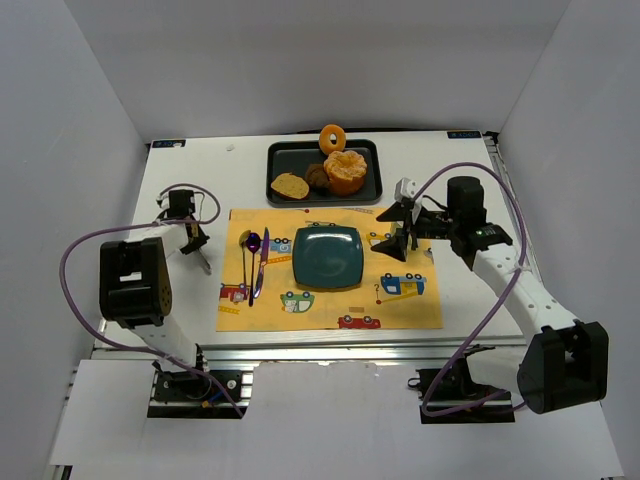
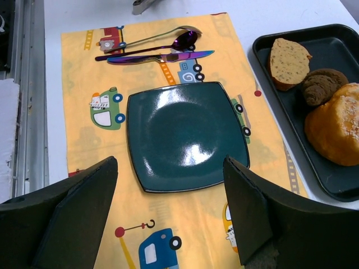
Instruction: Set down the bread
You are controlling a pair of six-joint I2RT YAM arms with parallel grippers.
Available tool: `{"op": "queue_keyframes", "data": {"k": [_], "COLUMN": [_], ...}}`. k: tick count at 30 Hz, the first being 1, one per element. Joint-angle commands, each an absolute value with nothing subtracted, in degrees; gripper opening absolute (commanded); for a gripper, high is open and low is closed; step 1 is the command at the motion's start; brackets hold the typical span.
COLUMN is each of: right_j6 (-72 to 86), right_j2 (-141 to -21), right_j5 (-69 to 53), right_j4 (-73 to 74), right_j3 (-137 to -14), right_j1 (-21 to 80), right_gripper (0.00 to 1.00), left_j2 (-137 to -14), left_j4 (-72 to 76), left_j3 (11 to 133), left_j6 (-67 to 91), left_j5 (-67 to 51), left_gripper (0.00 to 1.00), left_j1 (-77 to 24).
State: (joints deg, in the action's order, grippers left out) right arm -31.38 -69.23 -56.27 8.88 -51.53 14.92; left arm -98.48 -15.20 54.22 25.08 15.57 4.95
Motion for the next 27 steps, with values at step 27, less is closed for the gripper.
{"op": "queue_keyframes", "data": {"k": [27], "right_j6": [-29.0], "right_j2": [-66.6], "right_j5": [-58.5], "right_j4": [4.4], "right_j3": [-50.2], "right_j1": [9.8], "right_gripper": [0.80], "left_j2": [-111.2], "left_j4": [-20.5], "left_j3": [99.4], "left_j6": [18.5], "left_j5": [-22.3], "left_gripper": [0.31], "left_j1": [-12.7]}}
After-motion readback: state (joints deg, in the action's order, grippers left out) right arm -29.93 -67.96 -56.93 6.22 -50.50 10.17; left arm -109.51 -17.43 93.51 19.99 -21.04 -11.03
